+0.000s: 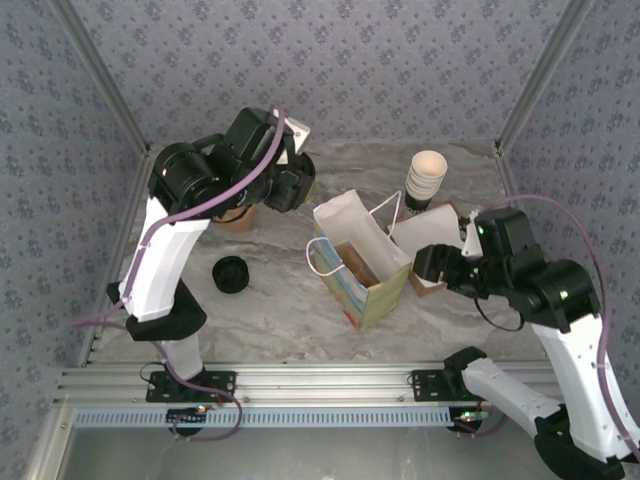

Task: Pack the takeout coffee

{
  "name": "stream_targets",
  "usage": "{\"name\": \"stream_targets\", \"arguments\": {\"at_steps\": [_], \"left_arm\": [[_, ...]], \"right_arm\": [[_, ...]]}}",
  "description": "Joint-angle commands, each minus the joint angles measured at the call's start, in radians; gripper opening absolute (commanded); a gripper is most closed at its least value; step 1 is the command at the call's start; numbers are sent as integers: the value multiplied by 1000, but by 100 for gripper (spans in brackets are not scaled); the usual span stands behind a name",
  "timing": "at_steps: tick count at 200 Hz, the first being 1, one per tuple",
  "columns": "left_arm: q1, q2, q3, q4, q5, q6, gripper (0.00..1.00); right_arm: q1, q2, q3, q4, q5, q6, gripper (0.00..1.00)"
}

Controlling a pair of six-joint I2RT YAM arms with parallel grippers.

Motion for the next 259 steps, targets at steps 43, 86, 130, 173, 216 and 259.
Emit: {"name": "stream_targets", "arguments": {"at_steps": [43, 86, 130, 173, 216, 259], "left_arm": [[126, -177, -229, 4, 87, 46, 64], [235, -372, -539, 181, 194, 48, 65], [261, -397, -592, 198, 218, 49, 65], [265, -376, -529, 186, 238, 63, 66], [264, -350, -441, 157, 270, 68, 65], [244, -327, -363, 107, 255, 73, 65]], "right_arm": [[400, 14, -141, 120, 253, 363, 66], [435, 79, -160, 241, 292, 373, 70], [405, 154, -120, 263, 276, 345, 61], [350, 167, -120, 248, 235, 305, 29], [252, 217, -111, 272, 136, 207, 15], [184, 308, -54, 302, -36, 85, 8]]}}
